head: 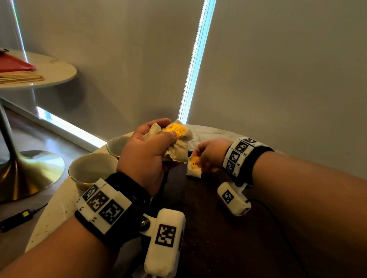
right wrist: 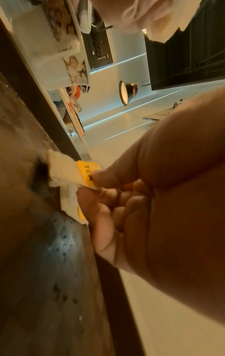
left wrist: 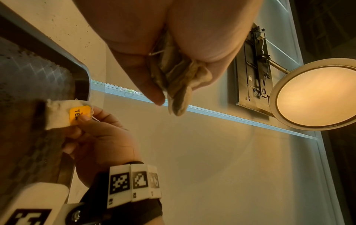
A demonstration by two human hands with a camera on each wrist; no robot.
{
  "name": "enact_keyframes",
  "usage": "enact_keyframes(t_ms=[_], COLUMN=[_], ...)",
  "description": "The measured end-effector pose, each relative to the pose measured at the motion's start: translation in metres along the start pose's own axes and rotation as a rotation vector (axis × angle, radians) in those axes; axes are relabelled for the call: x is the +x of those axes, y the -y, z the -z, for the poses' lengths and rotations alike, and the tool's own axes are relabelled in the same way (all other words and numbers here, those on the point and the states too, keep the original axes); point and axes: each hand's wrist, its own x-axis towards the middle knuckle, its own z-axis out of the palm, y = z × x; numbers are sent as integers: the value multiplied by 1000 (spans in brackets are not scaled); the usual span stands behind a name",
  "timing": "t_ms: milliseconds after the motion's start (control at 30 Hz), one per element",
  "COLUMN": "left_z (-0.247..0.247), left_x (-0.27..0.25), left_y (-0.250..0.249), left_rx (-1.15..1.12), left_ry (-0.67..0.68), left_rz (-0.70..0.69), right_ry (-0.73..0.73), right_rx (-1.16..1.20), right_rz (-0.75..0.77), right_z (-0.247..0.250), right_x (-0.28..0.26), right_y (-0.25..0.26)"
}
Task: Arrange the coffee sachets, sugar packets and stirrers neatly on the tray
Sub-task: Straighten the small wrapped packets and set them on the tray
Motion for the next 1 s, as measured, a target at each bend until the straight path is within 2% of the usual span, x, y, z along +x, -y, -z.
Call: enact_keyframes(t_ms=[100, 433, 600, 767, 833, 900, 1000], left_z=[0, 2, 2, 3, 4, 4, 6], left_x=[0, 2, 2, 2, 2, 2, 2], left_y=[0, 1, 1, 2, 2, 2, 3], left_rx=[-3, -12, -25, -9, -7, -8, -4], left_ry=[0, 3, 8, 10, 11, 8, 13], left_rz=[2, 15, 13, 7, 5, 4, 3], right_ry=[-92, -102, -209, -55, -3, 11, -6], right_rx=[-81, -144, -155, -30, -82, -233, -311], right_rz=[12, -44, -5, -31, 21, 63, 45], right_z=[-2, -6, 0, -6, -10, -13, -15], right_x=[6, 12, 5, -6, -9, -12, -13], right_y=[1, 0, -2, -4, -4, -1, 3])
